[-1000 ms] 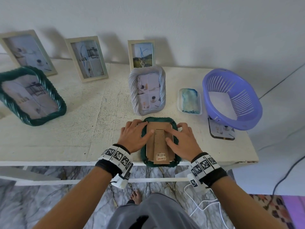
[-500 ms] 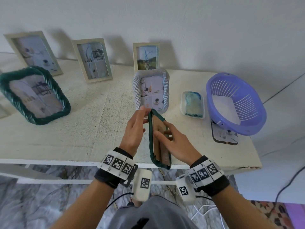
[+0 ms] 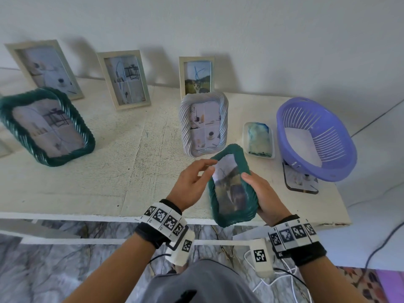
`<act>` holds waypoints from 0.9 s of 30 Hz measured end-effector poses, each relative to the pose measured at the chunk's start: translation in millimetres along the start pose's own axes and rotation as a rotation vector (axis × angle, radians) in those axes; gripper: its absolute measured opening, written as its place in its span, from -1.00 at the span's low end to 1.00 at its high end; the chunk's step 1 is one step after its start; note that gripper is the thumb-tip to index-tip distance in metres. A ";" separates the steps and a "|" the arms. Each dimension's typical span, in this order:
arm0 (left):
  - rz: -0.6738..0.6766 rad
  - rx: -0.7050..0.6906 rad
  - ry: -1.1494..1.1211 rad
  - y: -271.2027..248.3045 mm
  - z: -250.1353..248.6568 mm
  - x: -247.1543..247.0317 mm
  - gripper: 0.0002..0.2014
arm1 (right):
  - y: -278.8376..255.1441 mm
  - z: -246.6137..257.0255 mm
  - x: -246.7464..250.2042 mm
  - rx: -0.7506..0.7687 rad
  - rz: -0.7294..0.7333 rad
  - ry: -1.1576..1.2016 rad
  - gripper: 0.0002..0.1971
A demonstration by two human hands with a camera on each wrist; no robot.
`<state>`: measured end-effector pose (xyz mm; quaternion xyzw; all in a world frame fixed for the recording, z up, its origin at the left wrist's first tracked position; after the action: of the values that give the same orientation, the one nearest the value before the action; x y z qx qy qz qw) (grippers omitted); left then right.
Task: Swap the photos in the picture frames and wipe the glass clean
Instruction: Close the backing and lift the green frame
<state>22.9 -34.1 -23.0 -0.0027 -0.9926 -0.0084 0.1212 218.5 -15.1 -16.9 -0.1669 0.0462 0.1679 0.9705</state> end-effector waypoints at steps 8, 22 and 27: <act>0.101 -0.053 0.522 -1.2 41.2 15.3 -0.48 | 14.3 -16.5 19.6 0.046 -0.182 -0.572 -0.89; 0.086 -0.218 0.768 -17.2 67.8 14.2 -0.50 | 63.6 25.1 35.8 0.278 -0.308 -1.315 -0.68; 0.056 -0.198 0.780 -17.1 68.4 13.0 -0.50 | 125.1 49.7 47.1 0.168 -0.463 -1.453 -0.54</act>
<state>-6.2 -50.0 -86.5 -0.0380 -0.8661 -0.1008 0.4882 221.7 127.5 -15.7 0.0545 -0.6266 0.0239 0.7770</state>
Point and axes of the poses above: each hand's wrist, its own y-axis towards the middle knuckle, its own x-axis out of the back of the hand, z = x × y, the point moved 3 cm from there along y, towards the middle knuckle, and after that the axes turned 1 degree about -y, right-handed, at the moved point
